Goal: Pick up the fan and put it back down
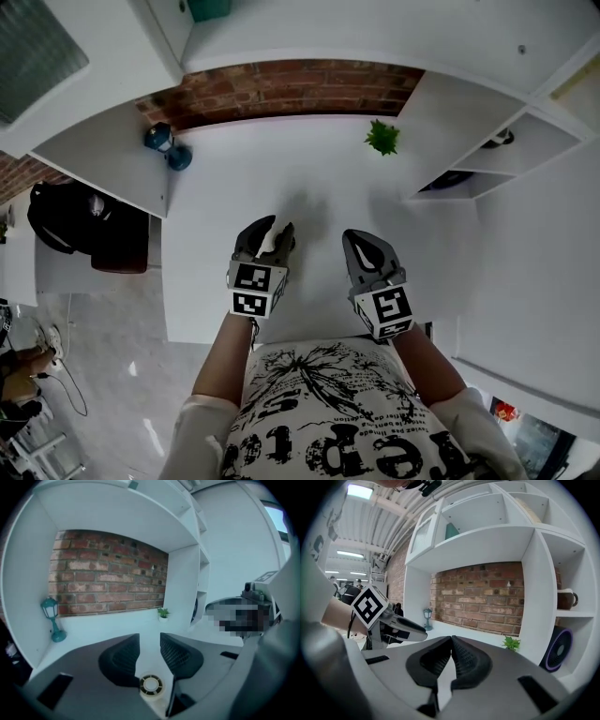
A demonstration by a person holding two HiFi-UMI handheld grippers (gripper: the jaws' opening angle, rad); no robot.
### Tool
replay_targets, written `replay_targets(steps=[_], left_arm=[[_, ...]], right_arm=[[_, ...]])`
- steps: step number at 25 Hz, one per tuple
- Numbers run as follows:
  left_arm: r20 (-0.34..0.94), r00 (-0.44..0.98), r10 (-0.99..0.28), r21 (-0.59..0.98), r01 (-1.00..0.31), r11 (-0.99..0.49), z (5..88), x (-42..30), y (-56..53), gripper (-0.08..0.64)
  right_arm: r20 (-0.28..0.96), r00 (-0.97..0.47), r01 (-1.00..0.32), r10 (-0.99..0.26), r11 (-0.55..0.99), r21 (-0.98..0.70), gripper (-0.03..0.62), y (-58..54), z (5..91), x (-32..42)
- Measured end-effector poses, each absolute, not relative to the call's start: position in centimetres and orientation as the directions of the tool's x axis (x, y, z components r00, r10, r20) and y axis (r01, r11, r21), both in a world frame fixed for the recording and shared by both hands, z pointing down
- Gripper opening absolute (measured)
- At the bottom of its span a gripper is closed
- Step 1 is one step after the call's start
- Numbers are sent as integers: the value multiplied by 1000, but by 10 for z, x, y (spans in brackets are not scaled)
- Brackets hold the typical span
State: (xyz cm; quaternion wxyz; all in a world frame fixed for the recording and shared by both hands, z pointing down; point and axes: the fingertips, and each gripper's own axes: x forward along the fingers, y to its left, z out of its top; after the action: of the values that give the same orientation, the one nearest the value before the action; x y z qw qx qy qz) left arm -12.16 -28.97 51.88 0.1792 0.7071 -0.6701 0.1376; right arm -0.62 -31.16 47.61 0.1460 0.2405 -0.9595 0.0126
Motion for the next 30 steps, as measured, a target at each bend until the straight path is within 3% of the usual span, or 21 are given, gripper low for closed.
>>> replay_targets(steps=[5, 7, 15, 21, 30], left_arm=[[338, 54, -940, 29, -998, -47, 469, -126, -281, 32], [314, 55, -948, 22, -998, -51, 454, -126, -275, 17], [150, 58, -987, -28, -998, -63, 383, -129, -246, 14], [-12, 83, -996, 23, -996, -83, 346, -124, -221, 15], [-52, 82, -995, 21, -996, -83, 335, -120, -214, 15]], right_arm=[[229, -858, -456, -459, 887, 71, 15, -301, 448, -13], [208, -864, -453, -459, 888, 79, 15, -297, 437, -14], [109, -887, -439, -449, 892, 108, 15, -288, 393, -12], [42, -913, -397, -406, 906, 149, 15, -279, 369, -6], [5, -917, -393, -398, 908, 143, 14, -276, 354, -1]])
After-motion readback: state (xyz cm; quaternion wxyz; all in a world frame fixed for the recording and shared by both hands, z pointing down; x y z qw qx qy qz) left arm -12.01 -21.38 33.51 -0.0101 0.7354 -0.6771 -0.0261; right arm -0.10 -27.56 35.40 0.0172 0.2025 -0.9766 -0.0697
